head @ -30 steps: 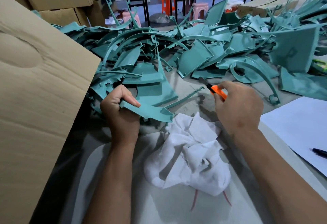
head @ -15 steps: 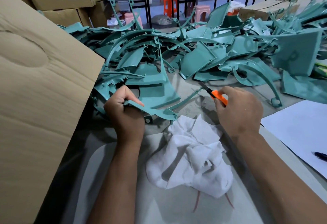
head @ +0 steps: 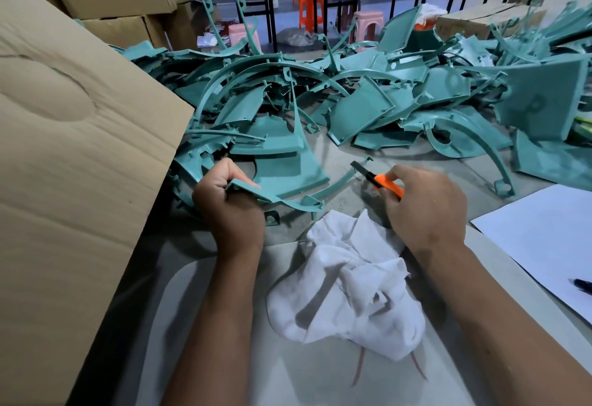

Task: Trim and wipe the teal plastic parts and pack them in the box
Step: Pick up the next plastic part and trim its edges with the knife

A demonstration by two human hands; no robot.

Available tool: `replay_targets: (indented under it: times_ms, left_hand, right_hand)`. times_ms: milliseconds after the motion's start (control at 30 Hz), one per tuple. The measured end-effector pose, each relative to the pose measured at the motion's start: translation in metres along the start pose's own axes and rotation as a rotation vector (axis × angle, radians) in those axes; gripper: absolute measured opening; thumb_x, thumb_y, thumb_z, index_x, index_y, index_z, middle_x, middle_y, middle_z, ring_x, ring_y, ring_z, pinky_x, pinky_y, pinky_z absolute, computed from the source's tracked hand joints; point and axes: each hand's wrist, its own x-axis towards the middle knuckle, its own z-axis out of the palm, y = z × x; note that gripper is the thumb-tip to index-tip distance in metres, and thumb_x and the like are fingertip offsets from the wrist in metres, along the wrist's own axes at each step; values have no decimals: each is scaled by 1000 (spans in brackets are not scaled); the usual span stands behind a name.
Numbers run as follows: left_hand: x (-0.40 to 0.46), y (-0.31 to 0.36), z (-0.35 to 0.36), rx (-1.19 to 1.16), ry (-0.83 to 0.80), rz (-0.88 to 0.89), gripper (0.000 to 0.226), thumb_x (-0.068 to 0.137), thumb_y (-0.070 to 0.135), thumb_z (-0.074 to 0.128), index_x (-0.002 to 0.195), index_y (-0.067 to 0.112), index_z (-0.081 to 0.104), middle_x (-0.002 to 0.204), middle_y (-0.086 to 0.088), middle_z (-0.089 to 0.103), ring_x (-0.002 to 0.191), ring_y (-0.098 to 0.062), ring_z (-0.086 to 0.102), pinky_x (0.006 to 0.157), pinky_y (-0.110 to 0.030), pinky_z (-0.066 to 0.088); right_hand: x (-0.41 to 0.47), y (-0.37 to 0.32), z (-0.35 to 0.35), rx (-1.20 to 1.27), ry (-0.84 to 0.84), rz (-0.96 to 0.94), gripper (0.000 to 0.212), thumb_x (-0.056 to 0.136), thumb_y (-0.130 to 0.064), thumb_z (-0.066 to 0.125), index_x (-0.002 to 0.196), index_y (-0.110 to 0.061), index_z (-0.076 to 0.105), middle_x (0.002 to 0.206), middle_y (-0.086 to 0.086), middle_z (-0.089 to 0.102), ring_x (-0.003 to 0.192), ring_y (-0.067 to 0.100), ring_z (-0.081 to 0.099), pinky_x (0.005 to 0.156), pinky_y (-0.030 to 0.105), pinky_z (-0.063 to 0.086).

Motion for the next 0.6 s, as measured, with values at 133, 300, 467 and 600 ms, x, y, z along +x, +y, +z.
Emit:
replay_targets:
  times_ms: [133, 300, 467, 600]
  left_hand:
    - [-1, 0, 1, -8, -15, 33, 21, 67, -7, 44, 54, 9, 47, 52, -12, 51, 52, -32, 47, 50, -39, 35]
    - [2, -3, -2, -90, -32, 15, 29, 68, 5, 47, 54, 31, 49, 52, -3, 52, 52, -24, 46, 54, -35, 34]
    - [8, -11, -9, -132, -69, -4, 30, 68, 9, 49, 54, 35, 55, 54, -2, 52, 55, -27, 46, 54, -47, 39]
    - [9, -9, -10, -143, -106, -20, 32, 67, 10, 47, 55, 37, 56, 55, 4, 52, 56, -24, 46, 55, -47, 39]
  right_hand:
    - [-3, -4, -2, 74, -114, -158, 8, 90, -28, 74, 97, -26, 76, 82, -3, 69, 78, 25, 59, 59, 30, 31]
    - [-1, -1, -10, 328, -310, -263, 13, 84, -39, 71, 95, -35, 78, 57, -15, 56, 59, 9, 54, 53, 28, 34]
    - [2, 5, -6, 664, -350, -236, 18, 89, -27, 80, 101, -41, 81, 65, -14, 69, 53, 8, 57, 52, 29, 44]
    - [0, -5, -5, 434, -180, -314, 16, 93, -34, 75, 109, -37, 79, 80, -15, 66, 70, 10, 59, 60, 37, 50]
